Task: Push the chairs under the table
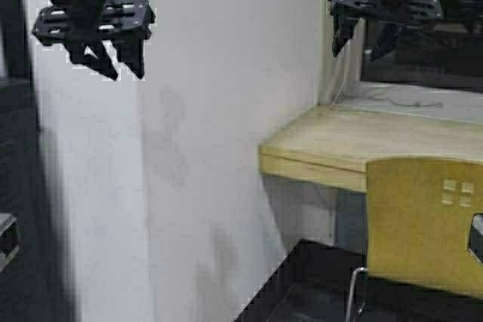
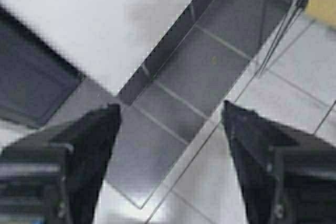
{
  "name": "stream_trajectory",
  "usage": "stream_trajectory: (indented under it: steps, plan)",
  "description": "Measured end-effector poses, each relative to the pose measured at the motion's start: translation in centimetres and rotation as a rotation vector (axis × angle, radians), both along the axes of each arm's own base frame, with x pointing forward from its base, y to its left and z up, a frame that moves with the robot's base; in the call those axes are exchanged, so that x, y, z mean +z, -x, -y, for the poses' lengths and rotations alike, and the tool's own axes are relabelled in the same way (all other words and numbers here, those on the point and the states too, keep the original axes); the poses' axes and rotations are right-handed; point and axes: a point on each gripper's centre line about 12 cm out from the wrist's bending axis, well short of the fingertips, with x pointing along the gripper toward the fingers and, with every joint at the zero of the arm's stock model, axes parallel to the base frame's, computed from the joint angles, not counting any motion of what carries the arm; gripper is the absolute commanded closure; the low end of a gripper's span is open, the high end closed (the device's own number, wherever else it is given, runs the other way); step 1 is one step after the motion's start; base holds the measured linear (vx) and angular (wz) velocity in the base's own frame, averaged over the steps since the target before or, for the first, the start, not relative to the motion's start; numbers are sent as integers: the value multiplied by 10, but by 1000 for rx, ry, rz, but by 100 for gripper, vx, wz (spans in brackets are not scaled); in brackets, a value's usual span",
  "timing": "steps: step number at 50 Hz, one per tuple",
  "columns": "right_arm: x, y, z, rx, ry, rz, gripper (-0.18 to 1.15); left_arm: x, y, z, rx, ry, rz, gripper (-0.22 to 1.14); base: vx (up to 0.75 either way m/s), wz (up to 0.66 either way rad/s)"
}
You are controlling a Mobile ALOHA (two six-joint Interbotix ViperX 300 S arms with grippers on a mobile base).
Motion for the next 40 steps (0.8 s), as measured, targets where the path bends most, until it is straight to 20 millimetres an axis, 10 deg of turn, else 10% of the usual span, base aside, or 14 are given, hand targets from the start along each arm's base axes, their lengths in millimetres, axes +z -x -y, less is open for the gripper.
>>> stream_trajectory:
  steps: [40]
  plan:
    - [5,-9,-3,2,-3,18,4,-7,-5,1,19,7,-30,11,-36,17]
